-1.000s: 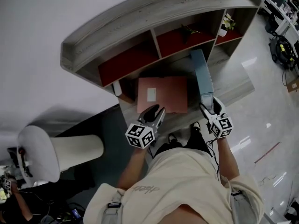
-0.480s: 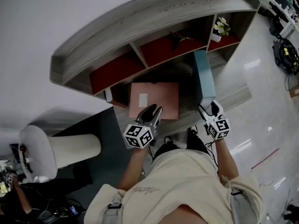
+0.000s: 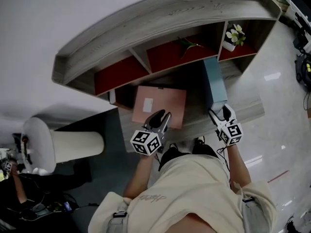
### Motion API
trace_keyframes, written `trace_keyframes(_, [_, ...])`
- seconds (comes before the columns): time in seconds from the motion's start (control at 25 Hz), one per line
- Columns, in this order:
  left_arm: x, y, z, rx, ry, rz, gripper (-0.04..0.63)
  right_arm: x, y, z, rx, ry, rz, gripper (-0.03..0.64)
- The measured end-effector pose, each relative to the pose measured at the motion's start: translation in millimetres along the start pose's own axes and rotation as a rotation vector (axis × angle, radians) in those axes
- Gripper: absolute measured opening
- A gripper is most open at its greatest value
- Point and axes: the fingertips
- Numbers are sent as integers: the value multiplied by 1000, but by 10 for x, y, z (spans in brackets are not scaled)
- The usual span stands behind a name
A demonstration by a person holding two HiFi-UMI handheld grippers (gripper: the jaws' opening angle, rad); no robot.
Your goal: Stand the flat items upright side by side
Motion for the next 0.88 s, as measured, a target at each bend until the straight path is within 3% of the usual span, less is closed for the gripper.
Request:
trace_keyframes(0.4, [-126,-4,-76,88,-38,-27,135,20,176,-255,69,-14,15,295])
trace_keyframes(0.88, [-104,78,-35,117,-62,-19,133,29,485,-486,66,-31,49,290])
Point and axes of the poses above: the fingertips, and each gripper's own axes: y forward along the fingers, z to its left, x out of its top, and after that the axes turned 6 degrees about x, right-handed
